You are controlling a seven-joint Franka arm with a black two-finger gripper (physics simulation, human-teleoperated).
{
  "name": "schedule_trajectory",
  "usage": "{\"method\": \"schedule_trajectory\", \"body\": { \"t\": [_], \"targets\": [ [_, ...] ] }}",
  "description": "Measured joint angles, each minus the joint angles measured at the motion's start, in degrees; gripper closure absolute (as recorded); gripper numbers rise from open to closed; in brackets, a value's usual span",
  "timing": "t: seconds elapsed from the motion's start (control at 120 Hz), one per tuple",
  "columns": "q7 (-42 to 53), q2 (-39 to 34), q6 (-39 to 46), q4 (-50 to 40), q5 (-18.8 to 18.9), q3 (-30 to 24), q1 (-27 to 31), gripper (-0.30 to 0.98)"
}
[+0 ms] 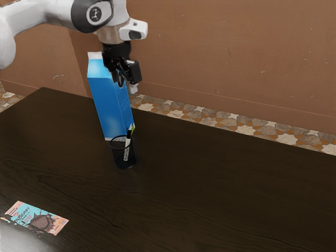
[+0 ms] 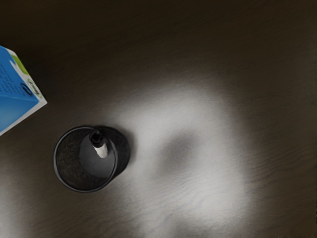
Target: Take the marker out of the pen holder and place it to the left of the pen holder.
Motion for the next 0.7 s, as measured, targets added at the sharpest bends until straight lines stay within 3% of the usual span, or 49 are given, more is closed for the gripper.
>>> {"method": "schedule_trajectory", "body": {
  "t": [0.208,0.325,0.467,0.7],
  "targets": [
    [5.3,8.5,0.9,0.3,4.5,0.3,-0.5,0.00],
    [7.6,12.8,1.1,0.2,5.4,3.1,-1.3,0.00],
    [9.4,16.8,1.3,0.6,4.6,5.6,-2.8,0.02],
    [8.5,20.8,1.9,2.6,2.3,12.3,-6.9,0.21]
  ]
}}
